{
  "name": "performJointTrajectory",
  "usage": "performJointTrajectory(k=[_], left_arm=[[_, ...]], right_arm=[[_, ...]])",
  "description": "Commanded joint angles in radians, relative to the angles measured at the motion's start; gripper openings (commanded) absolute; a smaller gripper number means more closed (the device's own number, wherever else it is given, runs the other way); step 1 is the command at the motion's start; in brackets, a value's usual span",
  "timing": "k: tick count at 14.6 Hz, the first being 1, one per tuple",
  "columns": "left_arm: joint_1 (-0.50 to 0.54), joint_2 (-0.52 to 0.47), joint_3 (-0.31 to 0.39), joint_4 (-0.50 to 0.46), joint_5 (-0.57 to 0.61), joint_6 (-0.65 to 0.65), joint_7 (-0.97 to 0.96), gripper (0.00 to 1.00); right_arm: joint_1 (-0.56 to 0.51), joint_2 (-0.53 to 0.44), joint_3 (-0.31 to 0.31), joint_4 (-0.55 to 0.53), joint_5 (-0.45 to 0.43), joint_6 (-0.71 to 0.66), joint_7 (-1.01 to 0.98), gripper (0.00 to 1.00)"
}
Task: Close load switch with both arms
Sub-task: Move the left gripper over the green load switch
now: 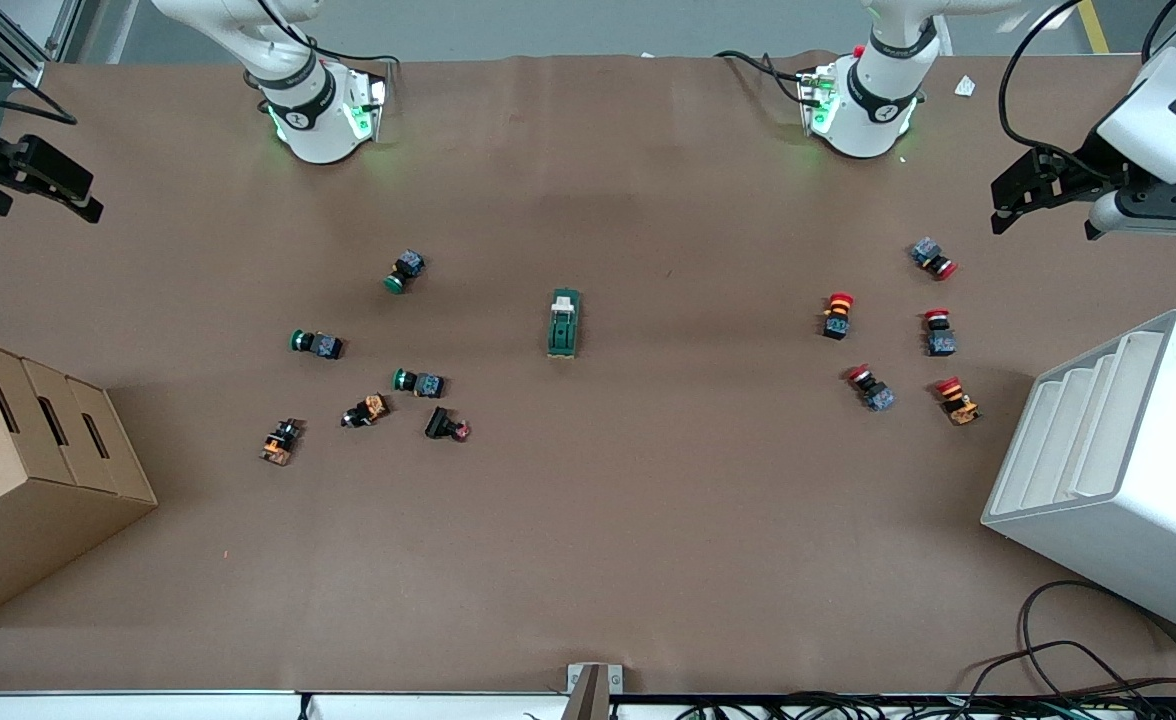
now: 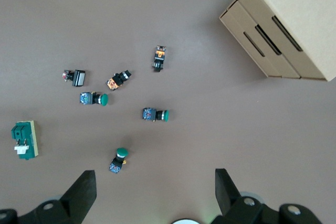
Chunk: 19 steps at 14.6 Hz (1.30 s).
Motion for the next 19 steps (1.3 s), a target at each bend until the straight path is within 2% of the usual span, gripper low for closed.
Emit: performJointTrajectory(k=[1, 5, 8, 9, 11, 14, 19], left_arm=[[-0.007, 0.013, 0.000, 0.026, 0.020, -0.021, 0.002, 1.00], [-0.015, 0.046, -0.025, 0.071, 0.018, -0.020, -0.004, 1.00], [-0.015, 0.120, -0.113, 0.075, 0.020, 0.028, -0.062, 1.00], [-0.016, 0.135, -0.162, 0.072, 0.021, 0.066, -0.098, 1.00], [-0.016, 0.180, -0.244, 0.071, 0.030, 0.112, -0.258, 1.00], [-0.044, 0.247, -0.382, 0.066, 0.118, 0.175, -0.479, 1.00], [-0.231, 0.339, -0.404, 0.030, 0.213, 0.278, -0.821, 1.00]], right_arm=[[-0.019, -0.023, 0.010, -0.006, 0.023, -0.027, 0.019, 1.00], [-0.016, -0.023, 0.013, 0.014, 0.014, -0.053, -0.013, 1.00], [-0.014, -0.023, 0.013, 0.015, 0.011, -0.057, -0.055, 1.00], [-0.014, -0.024, 0.013, 0.015, 0.011, -0.059, -0.055, 1.00], [-0.016, -0.026, 0.013, 0.014, 0.011, -0.060, -0.057, 1.00], [-0.014, -0.026, 0.016, 0.014, 0.000, -0.065, -0.104, 1.00], [-0.016, -0.026, 0.015, 0.014, -0.001, -0.065, -0.093, 1.00]])
